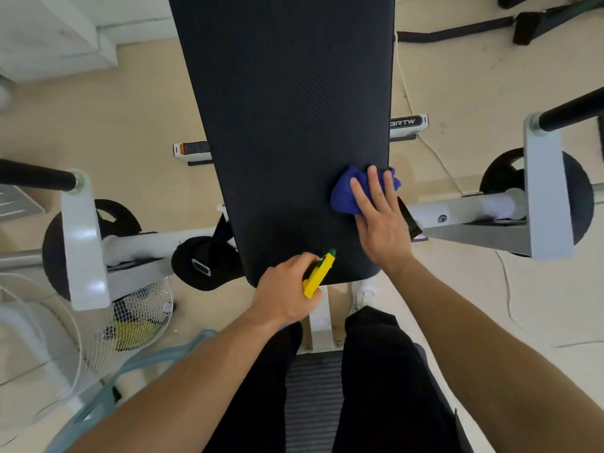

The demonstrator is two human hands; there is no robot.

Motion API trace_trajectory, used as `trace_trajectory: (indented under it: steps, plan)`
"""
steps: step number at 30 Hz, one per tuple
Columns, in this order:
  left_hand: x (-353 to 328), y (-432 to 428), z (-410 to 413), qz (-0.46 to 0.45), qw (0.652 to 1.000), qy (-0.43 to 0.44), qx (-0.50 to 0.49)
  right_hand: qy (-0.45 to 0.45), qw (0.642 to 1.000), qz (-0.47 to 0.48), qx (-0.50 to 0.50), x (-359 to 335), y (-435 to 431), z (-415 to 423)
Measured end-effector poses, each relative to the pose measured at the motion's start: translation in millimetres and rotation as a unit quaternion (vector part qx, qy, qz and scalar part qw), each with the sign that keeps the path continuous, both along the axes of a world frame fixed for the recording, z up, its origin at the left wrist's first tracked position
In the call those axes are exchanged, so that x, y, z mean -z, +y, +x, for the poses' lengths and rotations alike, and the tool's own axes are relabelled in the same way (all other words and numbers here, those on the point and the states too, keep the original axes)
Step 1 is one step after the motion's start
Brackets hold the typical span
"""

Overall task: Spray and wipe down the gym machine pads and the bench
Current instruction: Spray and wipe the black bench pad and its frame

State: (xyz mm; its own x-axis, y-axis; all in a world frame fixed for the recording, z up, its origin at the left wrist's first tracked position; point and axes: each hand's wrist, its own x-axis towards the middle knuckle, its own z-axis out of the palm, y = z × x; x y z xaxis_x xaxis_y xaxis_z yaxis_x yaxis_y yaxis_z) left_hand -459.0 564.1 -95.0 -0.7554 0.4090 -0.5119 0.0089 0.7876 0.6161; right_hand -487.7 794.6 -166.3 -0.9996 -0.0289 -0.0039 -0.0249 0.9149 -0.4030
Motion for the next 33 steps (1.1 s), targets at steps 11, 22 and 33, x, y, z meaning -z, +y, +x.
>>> trace_trajectory:
  steps: [11,22,33]
  plan:
    - [2.3,-16.7,-26.2,0.011,0.995,0.029,-0.096,-0.040,0.964,0.161,-0.209,46.2,28.7,102.1]
    - [-1.4,-20.1,-14.7,0.038,0.994,0.031,-0.099,0.143,0.987,0.073,0.028,-29.2,-15.9,-77.4]
    - [0.5,-31.9,2.9,0.025,0.994,0.016,-0.110,-0.159,0.928,0.121,-0.315,32.0,-31.9,107.3]
